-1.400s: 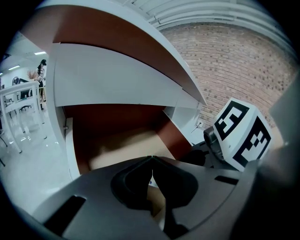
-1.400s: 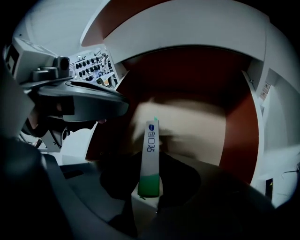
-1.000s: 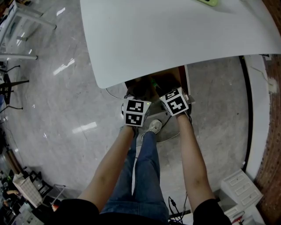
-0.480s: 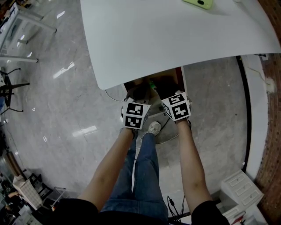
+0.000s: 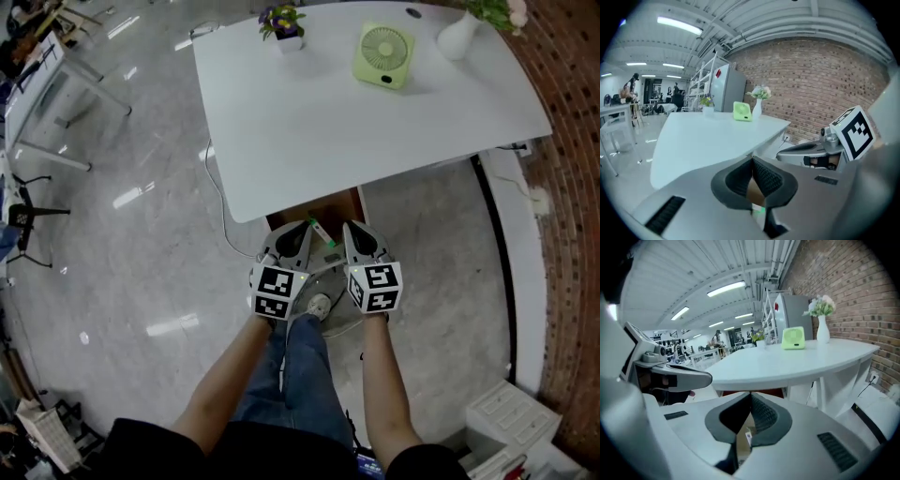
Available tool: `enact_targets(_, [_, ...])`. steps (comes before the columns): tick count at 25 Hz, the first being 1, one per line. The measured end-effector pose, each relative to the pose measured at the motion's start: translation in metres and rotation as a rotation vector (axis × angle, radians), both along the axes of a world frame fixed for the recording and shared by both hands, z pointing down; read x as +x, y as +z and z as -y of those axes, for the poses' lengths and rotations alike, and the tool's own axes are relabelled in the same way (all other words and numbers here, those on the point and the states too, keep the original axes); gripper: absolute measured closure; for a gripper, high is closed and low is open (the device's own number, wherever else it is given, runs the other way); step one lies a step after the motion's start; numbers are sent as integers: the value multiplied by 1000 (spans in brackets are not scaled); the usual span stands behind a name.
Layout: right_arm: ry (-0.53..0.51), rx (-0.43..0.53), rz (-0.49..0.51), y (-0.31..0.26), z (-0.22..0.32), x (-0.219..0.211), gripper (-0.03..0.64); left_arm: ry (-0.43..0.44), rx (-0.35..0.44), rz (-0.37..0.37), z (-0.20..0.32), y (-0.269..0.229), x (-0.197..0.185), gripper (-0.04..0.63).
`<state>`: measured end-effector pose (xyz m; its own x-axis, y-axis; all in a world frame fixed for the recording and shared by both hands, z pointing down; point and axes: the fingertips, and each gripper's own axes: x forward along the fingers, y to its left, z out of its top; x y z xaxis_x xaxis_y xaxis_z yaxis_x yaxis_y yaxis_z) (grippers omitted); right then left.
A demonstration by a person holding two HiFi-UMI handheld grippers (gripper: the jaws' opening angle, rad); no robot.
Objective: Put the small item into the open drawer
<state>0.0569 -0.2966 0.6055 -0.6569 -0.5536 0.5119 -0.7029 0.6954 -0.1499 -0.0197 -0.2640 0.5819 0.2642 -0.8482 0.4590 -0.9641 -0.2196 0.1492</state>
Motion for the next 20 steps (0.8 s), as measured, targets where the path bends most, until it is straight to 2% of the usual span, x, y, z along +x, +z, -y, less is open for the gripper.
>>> enact_targets(6, [111, 150, 94, -127, -14, 21, 615, 31, 125, 23, -1, -119, -3, 572])
enact_targets(10, [182, 270, 153, -198, -12, 36, 615, 35, 227, 40, 10, -182, -6, 573])
enact_targets(15, [240, 391, 198, -262, -17, 58, 617, 75, 310, 55, 7, -234, 6, 572])
enact_targets(20, [288, 480, 227, -296, -16, 73, 617, 97, 379, 65, 6, -261, 13, 573])
